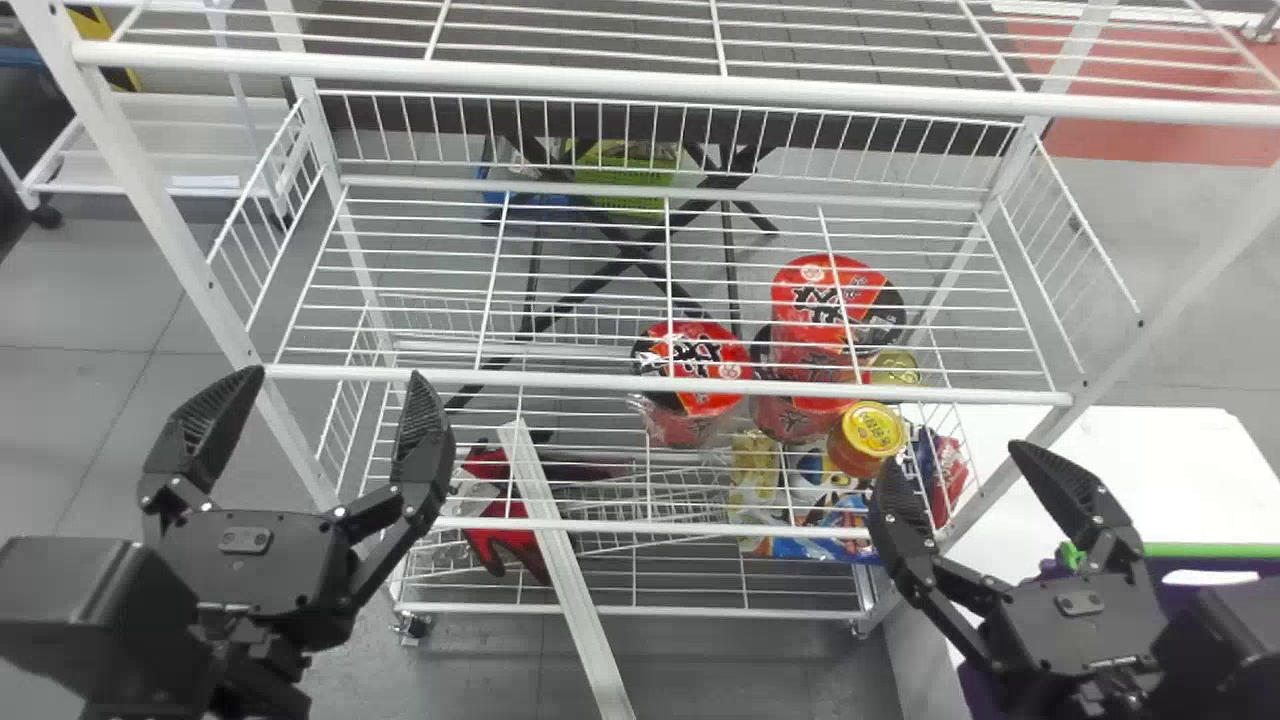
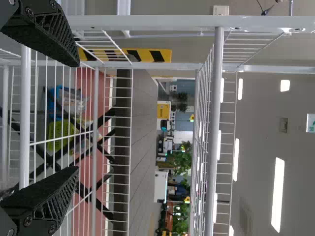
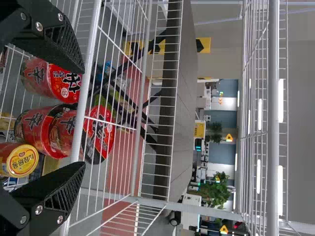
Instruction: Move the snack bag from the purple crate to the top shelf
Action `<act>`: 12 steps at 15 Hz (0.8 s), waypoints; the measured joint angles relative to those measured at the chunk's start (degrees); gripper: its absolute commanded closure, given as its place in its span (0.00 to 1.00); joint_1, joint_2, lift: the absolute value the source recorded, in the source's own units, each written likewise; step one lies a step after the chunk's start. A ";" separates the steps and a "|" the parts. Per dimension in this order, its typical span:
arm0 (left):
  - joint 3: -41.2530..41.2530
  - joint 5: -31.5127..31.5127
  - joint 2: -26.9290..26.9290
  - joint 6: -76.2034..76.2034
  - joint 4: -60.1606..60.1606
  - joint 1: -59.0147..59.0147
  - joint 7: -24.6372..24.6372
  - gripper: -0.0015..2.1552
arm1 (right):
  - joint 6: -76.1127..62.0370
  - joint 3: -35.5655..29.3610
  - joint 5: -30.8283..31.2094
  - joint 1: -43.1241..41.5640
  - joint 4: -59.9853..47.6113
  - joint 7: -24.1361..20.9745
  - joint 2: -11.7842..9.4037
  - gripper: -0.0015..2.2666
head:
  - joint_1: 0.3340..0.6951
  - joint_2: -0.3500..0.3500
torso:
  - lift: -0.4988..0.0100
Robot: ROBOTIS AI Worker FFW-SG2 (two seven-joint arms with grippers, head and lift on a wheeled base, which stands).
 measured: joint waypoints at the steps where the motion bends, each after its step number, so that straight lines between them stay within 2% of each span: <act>1: 0.00 -0.02 0.00 0.00 0.00 0.00 0.00 0.03 | -0.03 0.00 0.00 0.00 0.00 0.00 -0.01 0.08 | 1.00 0.41 | 0.24; 12: 0.00 -0.21 0.00 0.00 -0.01 0.10 0.29 0.03 | -1.24 0.09 0.07 0.09 -0.01 0.08 -0.11 0.08 | 1.00 0.42 | 0.16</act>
